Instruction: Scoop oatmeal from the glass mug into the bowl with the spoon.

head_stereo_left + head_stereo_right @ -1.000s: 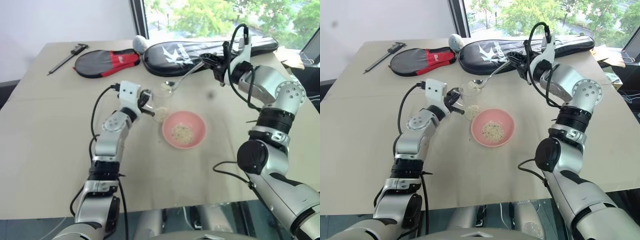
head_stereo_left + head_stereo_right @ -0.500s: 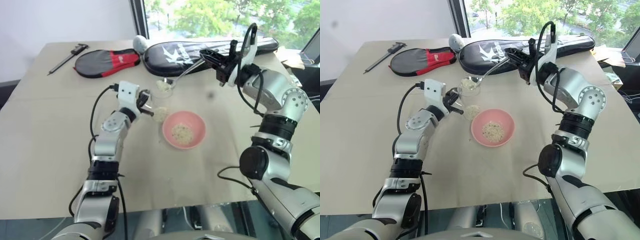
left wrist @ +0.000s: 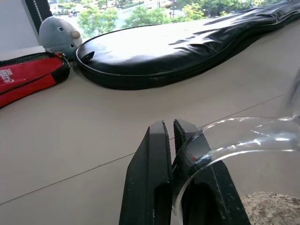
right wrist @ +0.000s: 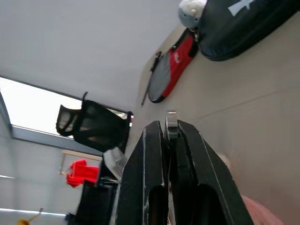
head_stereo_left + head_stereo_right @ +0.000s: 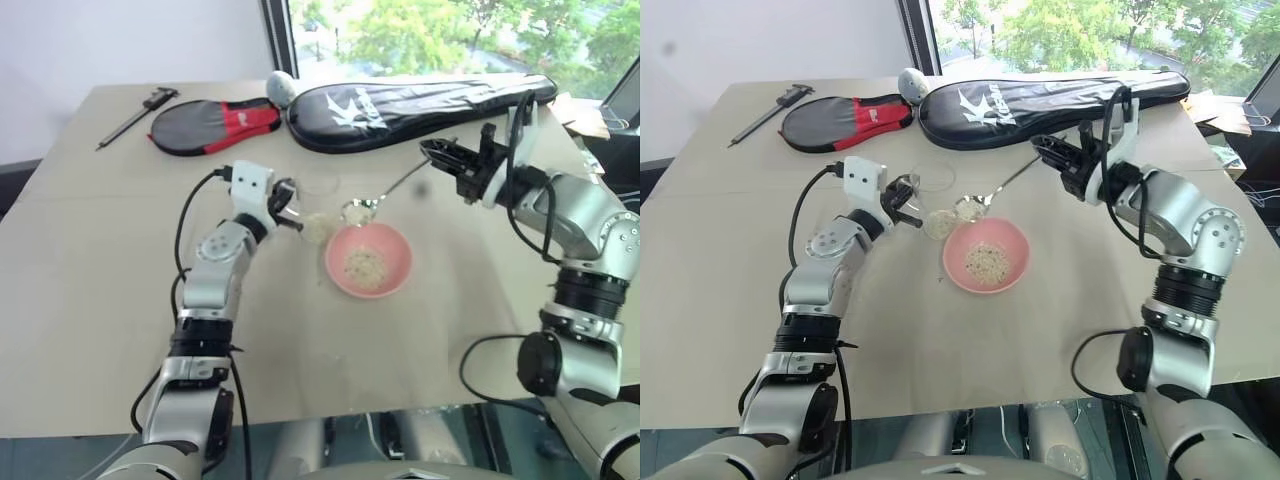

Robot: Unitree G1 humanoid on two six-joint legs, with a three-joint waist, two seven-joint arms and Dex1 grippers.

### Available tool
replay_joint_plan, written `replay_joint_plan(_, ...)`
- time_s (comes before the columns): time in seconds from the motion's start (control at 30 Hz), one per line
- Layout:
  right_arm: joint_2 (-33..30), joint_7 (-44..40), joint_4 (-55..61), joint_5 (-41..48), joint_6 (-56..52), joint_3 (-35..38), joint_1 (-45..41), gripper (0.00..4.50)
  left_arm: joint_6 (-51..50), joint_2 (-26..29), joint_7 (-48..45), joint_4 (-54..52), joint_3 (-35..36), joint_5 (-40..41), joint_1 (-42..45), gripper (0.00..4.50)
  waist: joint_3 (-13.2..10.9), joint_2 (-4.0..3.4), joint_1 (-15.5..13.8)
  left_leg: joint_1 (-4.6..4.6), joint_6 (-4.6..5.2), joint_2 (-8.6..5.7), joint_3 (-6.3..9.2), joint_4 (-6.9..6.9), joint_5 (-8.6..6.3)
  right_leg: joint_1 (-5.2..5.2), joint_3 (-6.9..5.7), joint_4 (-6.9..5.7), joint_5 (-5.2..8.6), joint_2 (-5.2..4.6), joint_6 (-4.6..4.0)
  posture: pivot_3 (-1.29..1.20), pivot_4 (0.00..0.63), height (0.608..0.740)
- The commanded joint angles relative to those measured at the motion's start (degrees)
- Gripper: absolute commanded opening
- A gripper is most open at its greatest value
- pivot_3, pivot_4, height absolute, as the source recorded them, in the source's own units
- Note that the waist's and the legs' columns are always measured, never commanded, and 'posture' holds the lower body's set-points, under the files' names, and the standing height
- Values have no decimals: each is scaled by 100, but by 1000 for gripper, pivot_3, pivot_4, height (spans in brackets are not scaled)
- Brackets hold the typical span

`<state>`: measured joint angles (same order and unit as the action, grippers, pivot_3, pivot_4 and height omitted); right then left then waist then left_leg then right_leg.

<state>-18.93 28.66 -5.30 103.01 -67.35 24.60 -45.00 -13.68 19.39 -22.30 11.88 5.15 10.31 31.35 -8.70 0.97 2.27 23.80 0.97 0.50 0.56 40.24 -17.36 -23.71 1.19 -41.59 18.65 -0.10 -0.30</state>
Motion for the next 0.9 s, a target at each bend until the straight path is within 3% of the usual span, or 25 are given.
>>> replay_joint_plan(0.03,-412,-580,426,-269,10,-277,108,0,14,75,35,-167,247,121,-30,7,0,0,1,0,0,0,0,0,0,0,0,0,0,0,0,0,150,740)
replay_joint_plan(0.37,-1426,-3069,1442,-2868,464,-1574,190,0,-169,44,141,-498,443,272,-321,7,-1,1,-24,0,3,0,4,0,-2,0,-2,5,0,0,0,0,150,740)
replay_joint_plan(0.63,-2418,-6117,2922,-5838,2651,-3314,194,0,-303,-40,307,-759,479,330,-539,7,-3,2,-75,1,4,0,14,0,-3,2,-10,17,0,0,1,0,150,740)
replay_joint_plan(0.8,-2419,-6881,3091,-6010,2909,-3201,303,0,-299,-79,373,-790,476,344,-564,7,-4,3,-134,-4,2,0,15,4,-2,8,-11,13,0,0,1,0,150,740)
replay_joint_plan(0.9,-2346,-6936,3089,-5835,2665,-3011,348,0,-272,-105,402,-766,466,345,-560,7,-4,4,-156,-4,2,0,17,5,-2,8,-12,13,0,0,1,0,150,740)
